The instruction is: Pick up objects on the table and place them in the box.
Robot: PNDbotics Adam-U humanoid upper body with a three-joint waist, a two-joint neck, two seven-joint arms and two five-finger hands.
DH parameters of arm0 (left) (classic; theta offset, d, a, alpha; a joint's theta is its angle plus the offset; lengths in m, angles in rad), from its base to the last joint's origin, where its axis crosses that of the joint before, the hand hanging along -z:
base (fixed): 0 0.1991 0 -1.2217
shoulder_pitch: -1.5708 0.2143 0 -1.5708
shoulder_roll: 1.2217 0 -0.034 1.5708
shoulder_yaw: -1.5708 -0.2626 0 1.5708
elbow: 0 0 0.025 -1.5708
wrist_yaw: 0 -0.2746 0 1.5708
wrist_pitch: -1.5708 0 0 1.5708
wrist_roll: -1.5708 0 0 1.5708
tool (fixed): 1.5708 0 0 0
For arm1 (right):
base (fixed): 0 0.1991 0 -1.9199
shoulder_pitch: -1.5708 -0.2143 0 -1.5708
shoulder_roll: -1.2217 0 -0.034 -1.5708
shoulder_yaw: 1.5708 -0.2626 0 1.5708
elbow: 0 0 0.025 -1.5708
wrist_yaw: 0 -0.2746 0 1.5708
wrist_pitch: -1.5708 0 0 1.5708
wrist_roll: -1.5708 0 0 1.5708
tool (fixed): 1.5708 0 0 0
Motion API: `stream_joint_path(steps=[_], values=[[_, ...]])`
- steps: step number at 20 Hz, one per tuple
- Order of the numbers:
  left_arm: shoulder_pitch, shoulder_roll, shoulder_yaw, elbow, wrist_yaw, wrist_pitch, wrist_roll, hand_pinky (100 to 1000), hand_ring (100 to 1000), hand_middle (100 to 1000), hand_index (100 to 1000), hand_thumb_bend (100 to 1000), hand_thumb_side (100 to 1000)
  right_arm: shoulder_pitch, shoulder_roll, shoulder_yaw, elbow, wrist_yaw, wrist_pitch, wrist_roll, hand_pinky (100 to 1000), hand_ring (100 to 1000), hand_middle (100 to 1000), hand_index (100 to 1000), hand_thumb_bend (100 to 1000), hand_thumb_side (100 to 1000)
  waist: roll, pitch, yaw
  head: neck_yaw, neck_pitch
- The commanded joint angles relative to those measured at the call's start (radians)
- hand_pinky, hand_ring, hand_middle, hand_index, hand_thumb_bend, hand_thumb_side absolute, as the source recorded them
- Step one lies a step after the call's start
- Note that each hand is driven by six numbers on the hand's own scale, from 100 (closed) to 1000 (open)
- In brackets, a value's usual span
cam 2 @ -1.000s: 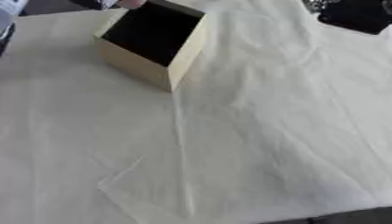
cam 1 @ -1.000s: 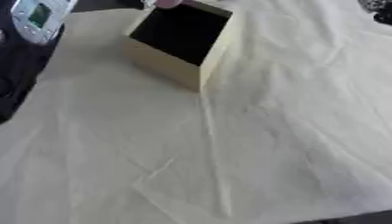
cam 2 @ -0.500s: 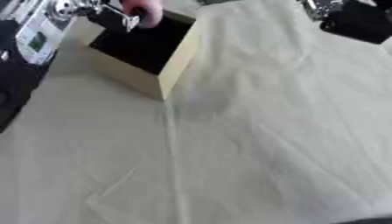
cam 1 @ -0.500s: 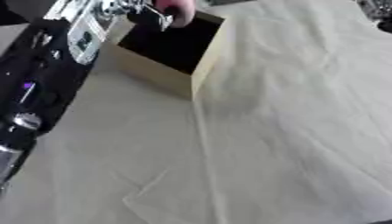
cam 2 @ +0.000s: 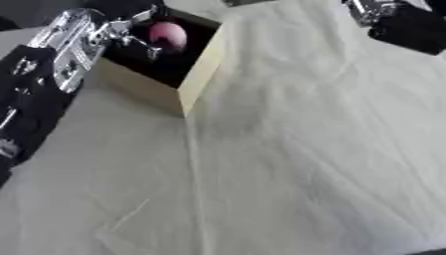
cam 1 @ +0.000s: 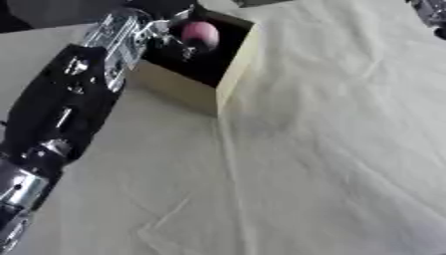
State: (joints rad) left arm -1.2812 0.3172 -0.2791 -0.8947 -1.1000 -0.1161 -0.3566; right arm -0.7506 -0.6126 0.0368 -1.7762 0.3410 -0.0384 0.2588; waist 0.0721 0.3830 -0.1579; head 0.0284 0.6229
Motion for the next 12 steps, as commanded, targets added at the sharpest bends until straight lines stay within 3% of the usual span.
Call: stream_joint_path(steps=[1, 7, 8, 9, 12], values=[[-0.014, 0.011, 0.013, -0.007, -0.044, 0.002, -0.024, 664, 787, 789, 859, 556, 416, -0.009, -0.017, -0.016, -0.021, -0.005, 0.004, -0.005, 876, 716, 532, 787, 100, 722, -0.007, -0.026, 0.002, 0.002, 0.001], [-0.011, 0.011, 0.017, -0.016, -0.07, 0.001, -0.036, 664, 787, 789, 859, 556, 416, -0.009, -0.016, -0.016, -0.021, -0.004, 0.005, -0.007, 876, 716, 532, 787, 100, 722, -0.008, -0.028, 0.004, 0.002, 0.003], [-0.011, 0.013, 0.019, -0.019, -0.072, 0.003, -0.034, 740, 871, 852, 905, 710, 505, -0.008, -0.015, -0.016, -0.021, -0.004, 0.005, -0.007, 875, 716, 532, 787, 100, 718, -0.009, -0.03, 0.005, 0.003, 0.005], [-0.011, 0.018, 0.021, -0.029, -0.079, 0.01, -0.029, 741, 873, 853, 905, 721, 514, -0.008, -0.013, -0.016, -0.021, -0.004, 0.005, -0.007, 875, 716, 532, 787, 100, 717, -0.012, -0.033, 0.008, 0.005, 0.008], [-0.006, 0.021, 0.027, -0.054, -0.079, 0.024, -0.019, 732, 860, 847, 900, 664, 514, -0.006, -0.008, -0.017, -0.02, -0.002, 0.004, -0.008, 875, 716, 532, 787, 100, 715, -0.016, -0.04, 0.012, 0.008, 0.012]])
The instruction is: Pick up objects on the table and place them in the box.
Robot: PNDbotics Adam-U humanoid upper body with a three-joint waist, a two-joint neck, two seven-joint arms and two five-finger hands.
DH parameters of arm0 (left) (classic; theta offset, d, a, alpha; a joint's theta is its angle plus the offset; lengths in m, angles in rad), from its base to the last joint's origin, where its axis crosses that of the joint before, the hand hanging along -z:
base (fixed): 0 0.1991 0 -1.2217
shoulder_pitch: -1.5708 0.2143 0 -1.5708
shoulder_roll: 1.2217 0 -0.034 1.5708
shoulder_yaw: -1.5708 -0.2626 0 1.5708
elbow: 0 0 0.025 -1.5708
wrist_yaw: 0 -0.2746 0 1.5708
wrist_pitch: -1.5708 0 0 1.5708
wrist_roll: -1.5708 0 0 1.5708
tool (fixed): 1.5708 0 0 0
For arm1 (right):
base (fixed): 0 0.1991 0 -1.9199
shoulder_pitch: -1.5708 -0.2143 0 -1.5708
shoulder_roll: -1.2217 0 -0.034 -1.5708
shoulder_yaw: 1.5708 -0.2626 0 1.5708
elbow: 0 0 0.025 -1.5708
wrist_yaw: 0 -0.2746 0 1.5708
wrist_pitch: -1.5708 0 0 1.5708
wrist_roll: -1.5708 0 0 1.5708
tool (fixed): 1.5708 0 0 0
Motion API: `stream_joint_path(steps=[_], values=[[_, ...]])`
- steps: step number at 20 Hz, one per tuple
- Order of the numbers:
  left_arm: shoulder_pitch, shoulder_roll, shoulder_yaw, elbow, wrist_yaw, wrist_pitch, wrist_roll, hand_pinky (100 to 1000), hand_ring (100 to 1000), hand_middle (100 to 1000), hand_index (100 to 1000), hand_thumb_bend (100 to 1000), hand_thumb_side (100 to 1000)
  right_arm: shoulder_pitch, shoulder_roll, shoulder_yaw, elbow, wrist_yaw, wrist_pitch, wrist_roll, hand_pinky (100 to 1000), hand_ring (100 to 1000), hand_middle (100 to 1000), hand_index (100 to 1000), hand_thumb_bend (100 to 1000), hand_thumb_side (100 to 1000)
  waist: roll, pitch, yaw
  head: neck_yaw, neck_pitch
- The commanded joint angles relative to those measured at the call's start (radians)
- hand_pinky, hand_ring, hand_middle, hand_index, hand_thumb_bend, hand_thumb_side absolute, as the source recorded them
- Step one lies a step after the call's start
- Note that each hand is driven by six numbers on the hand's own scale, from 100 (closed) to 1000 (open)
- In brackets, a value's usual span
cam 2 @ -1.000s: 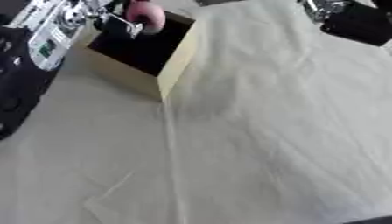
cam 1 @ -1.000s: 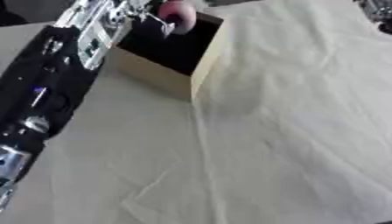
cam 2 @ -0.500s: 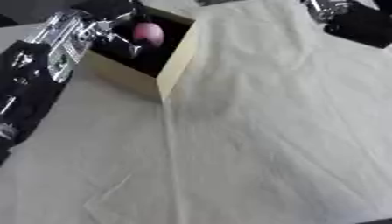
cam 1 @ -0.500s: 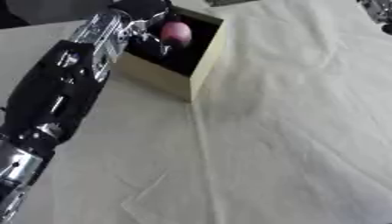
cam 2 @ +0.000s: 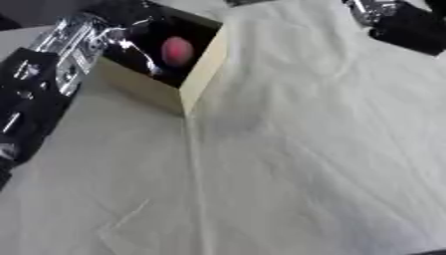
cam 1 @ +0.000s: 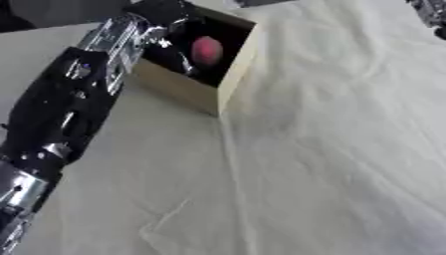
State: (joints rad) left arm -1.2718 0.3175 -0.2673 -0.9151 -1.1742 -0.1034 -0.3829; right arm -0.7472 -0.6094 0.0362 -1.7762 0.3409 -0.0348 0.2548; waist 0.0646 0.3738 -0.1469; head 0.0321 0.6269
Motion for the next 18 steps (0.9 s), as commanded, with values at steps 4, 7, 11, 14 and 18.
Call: stream_joint_path(steps=[4, 7, 11, 14, 18], values=[[-0.013, 0.027, 0.031, -0.087, 0.03, 0.03, 0.041, 702, 825, 824, 883, 505, 475, -0.005, -0.007, -0.018, -0.02, -0.001, 0.002, -0.006, 875, 716, 531, 787, 100, 712, -0.01, -0.039, 0.006, 0.003, 0.015], [-0.007, 0.04, 0.05, -0.164, 0.079, 0.049, 0.081, 677, 787, 796, 859, 304, 430, 0.0, -0.005, -0.021, -0.021, 0.0, 0.003, -0.011, 875, 715, 531, 787, 100, 709, -0.011, -0.047, 0.015, -0.005, 0.028], [0.036, 0.054, 0.107, -0.273, 0.147, 0.097, 0.145, 703, 780, 819, 872, 213, 433, 0.005, 0.002, -0.027, -0.03, 0.0, 0.005, -0.024, 874, 714, 531, 786, 100, 704, -0.014, -0.059, 0.027, -0.006, 0.042], [0.069, 0.061, 0.158, -0.356, 0.198, 0.123, 0.196, 701, 766, 818, 890, 211, 495, 0.012, 0.006, -0.031, -0.035, 0.001, 0.008, -0.032, 874, 712, 530, 785, 100, 701, -0.019, -0.066, 0.038, -0.006, 0.046], [0.127, 0.084, 0.208, -0.467, 0.266, 0.109, 0.265, 693, 755, 814, 895, 138, 525, 0.021, 0.01, -0.036, -0.043, 0.001, 0.01, -0.041, 873, 710, 528, 783, 100, 697, -0.024, -0.073, 0.055, -0.009, 0.048]])
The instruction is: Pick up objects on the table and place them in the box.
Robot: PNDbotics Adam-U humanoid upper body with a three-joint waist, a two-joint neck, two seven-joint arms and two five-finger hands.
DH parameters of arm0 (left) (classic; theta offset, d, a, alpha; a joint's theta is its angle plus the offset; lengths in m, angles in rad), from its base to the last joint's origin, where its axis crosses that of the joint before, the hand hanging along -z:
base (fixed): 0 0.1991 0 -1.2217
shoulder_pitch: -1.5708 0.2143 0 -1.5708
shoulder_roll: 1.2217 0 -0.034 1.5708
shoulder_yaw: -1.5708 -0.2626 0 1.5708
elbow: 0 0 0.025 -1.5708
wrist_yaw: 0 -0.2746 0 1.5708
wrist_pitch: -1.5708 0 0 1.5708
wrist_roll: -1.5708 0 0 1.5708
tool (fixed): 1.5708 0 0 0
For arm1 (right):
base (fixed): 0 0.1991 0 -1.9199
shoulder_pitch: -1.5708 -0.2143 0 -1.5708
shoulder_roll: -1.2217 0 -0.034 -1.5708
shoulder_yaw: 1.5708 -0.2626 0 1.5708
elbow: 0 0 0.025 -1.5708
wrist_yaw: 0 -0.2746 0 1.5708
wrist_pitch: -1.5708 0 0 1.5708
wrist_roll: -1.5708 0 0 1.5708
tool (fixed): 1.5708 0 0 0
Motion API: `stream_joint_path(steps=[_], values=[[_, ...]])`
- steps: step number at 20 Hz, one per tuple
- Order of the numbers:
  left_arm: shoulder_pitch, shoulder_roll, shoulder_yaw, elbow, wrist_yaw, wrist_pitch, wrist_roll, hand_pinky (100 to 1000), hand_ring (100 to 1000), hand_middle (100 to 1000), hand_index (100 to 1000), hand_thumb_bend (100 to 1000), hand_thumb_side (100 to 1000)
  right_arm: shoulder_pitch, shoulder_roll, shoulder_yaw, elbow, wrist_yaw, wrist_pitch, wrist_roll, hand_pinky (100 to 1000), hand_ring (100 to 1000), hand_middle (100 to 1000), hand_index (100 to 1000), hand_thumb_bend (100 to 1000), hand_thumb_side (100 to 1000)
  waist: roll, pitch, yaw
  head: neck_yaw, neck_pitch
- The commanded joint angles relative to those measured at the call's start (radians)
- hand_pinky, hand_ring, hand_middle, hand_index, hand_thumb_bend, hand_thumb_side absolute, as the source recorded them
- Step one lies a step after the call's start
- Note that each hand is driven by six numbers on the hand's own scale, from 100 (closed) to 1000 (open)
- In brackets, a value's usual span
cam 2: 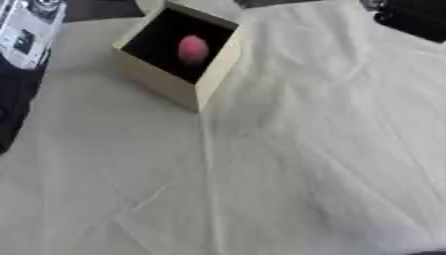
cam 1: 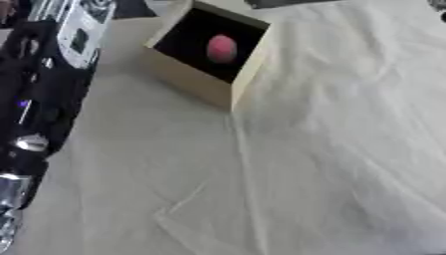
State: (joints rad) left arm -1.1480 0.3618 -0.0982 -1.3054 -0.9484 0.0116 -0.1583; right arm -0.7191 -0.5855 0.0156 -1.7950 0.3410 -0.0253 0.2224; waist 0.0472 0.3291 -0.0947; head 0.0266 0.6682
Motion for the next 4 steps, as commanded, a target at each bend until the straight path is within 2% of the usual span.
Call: stream_joint_path(steps=[1, 4], values=[[0.024, 0.044, 0.051, -0.104, 0.057, -0.012, 0.057, 691, 750, 811, 895, 128, 547, -0.004, -0.013, -0.017, -0.027, 0.0, 0.0, -0.012, 872, 709, 527, 781, 100, 695, -0.008, -0.03, 0.008, -0.005, 0.007], [0.092, 0.047, 0.087, -0.182, 0.105, -0.019, 0.105, 696, 748, 810, 901, 110, 631, 0.001, -0.007, -0.022, -0.037, -0.007, -0.005, -0.034, 870, 703, 521, 770, 100, 681, -0.013, -0.035, 0.022, -0.012, 0.009]])
